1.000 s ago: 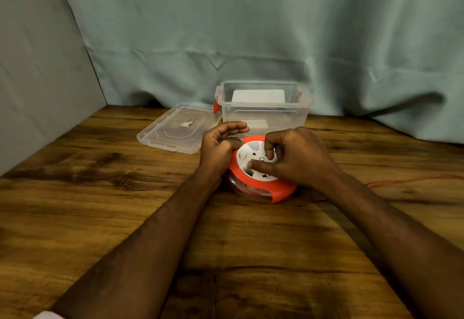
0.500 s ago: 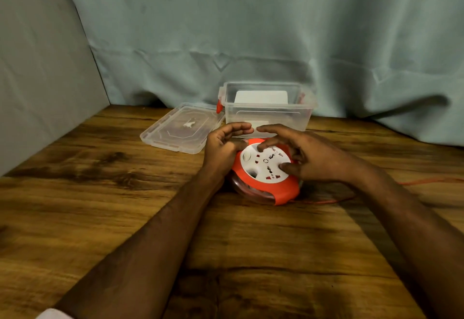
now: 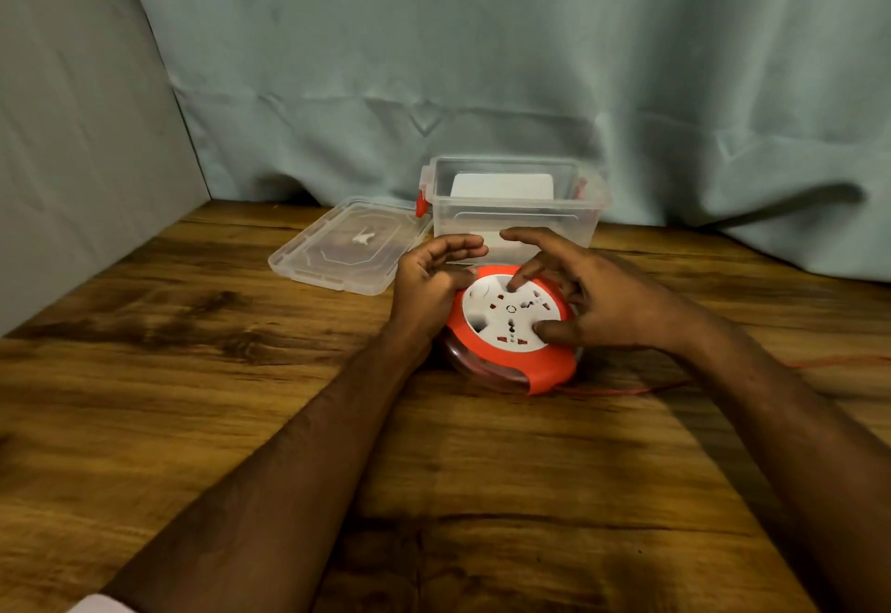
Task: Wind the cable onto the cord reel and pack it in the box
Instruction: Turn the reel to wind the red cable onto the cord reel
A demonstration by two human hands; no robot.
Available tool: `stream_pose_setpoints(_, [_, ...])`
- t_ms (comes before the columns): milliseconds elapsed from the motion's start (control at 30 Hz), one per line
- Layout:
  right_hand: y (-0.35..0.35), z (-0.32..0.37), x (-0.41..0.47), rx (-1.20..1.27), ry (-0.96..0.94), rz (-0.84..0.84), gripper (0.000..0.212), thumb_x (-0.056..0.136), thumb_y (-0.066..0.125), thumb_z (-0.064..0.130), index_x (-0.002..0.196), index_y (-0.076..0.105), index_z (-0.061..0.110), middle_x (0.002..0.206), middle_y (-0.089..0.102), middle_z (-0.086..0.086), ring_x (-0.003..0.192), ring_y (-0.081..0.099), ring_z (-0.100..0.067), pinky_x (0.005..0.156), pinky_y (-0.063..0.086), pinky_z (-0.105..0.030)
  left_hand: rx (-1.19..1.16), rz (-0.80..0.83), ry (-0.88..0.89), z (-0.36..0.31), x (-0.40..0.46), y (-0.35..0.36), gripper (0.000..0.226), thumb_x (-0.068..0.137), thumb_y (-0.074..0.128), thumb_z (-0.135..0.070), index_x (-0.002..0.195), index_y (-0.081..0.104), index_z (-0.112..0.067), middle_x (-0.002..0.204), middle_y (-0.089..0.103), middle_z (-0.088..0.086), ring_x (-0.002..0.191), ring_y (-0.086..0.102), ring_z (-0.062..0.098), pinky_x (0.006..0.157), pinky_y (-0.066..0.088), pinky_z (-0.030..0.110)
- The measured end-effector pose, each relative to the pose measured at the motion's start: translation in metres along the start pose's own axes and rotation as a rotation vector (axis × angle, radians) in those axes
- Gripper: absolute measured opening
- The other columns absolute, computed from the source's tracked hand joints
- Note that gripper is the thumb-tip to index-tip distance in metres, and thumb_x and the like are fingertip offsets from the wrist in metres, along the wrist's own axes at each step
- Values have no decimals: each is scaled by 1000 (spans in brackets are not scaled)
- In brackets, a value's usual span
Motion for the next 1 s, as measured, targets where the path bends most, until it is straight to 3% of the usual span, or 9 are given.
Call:
stream_pose_setpoints(200, [-1, 1, -2, -41, 22, -28, 108, 68, 91, 38, 148, 22, 61, 115, 68, 26, 93, 70, -9, 77, 62, -43, -1, 0, 3, 1, 0, 1, 41, 84, 60, 10, 120, 69, -6, 118, 75, 6, 110, 71, 21, 82, 61, 34])
stream_pose_setpoints(367, [-1, 4, -2, -82, 42, -49, 107, 68, 92, 45, 148, 22, 57, 107, 68, 23, 84, 64, -5, 75, 60, -42, -2, 5, -2, 0, -1, 1, 42, 83, 60, 10, 119, 70, -7, 117, 75, 6, 109, 71, 21, 81, 61, 34])
stream_pose_setpoints(567, [3, 2, 0, -122, 43, -79, 103, 67, 90, 51, 149, 27, 51, 97, 67, 19, 77, 58, 0, 64, 45, -27, 7, 3, 0, -2, -2, 1, 42, 84, 59, 10, 121, 69, -7, 118, 75, 6, 108, 71, 20, 80, 62, 33])
stream_pose_setpoints(733, [7, 2, 2, -148, 60, -78, 98, 69, 88, 57, 146, 29, 49, 93, 63, 20, 80, 55, 2, 65, 46, -26, 7, -4, -13, -1, -2, 0, 42, 83, 60, 10, 120, 69, -8, 117, 75, 5, 107, 72, 19, 82, 63, 37])
stream_pose_setpoints(1000, [8, 8, 1, -191, 88, -92, 67, 69, 83, 67, 123, 50, 44, 82, 59, 20, 75, 56, 0, 58, 40, -23, -1, -4, -16, -2, -2, 0, 42, 83, 59, 11, 119, 70, -8, 116, 75, 5, 108, 72, 20, 82, 62, 34])
Point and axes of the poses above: each hand's wrist, its own x-axis towards the middle knuckle, its own y-axis out of the palm, z = x × y, the point moved 6 cm from there along x, towards the middle knuckle
